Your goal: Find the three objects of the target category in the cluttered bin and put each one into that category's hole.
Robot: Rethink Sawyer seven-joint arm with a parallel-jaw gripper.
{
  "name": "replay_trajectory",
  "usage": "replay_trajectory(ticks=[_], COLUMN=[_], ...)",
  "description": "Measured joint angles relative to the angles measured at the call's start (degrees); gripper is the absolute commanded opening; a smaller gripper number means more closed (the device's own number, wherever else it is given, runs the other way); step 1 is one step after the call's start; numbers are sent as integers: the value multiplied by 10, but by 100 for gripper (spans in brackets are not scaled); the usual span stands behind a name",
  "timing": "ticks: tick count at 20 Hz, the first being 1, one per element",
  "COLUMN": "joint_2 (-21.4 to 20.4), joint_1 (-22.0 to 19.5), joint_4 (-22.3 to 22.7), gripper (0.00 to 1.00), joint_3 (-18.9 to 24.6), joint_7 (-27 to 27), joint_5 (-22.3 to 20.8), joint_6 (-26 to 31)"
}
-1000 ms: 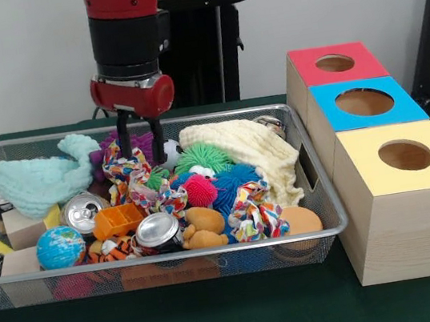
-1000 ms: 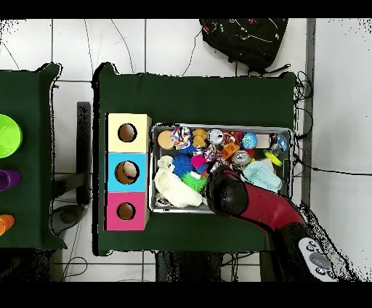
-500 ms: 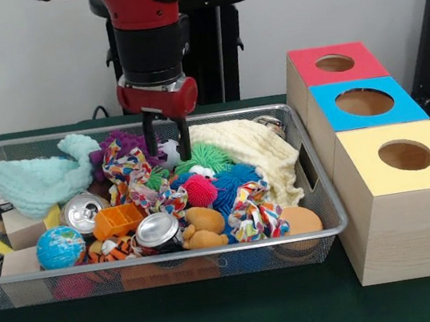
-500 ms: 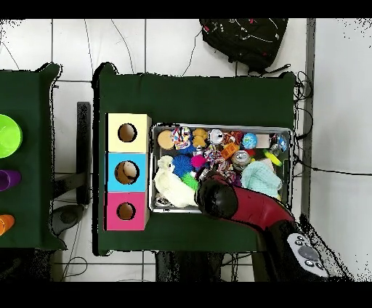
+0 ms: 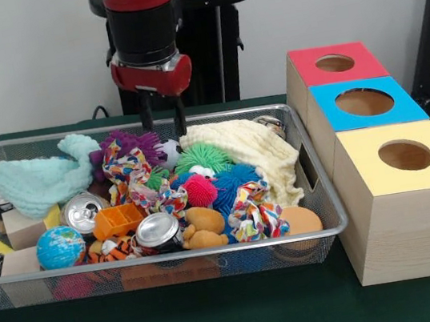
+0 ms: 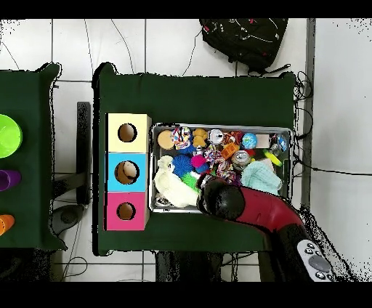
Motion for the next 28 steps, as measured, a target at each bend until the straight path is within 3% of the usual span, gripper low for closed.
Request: replay_trajectory(ticks=[9,14,20,23,28], joint_2=[41,37,21,24,44], joint_1=[-54,-69,-71,-71,-71], joint_4=[-11,-25,-67,-110,-165], gripper=[100,100,100,100,100], joint_3=[0,1,2,4,8], joint_7=[0,0,0,0,0], joint_5=[-57,-66,-66,-66,-66], joint_6=[-11,4,75,107,109])
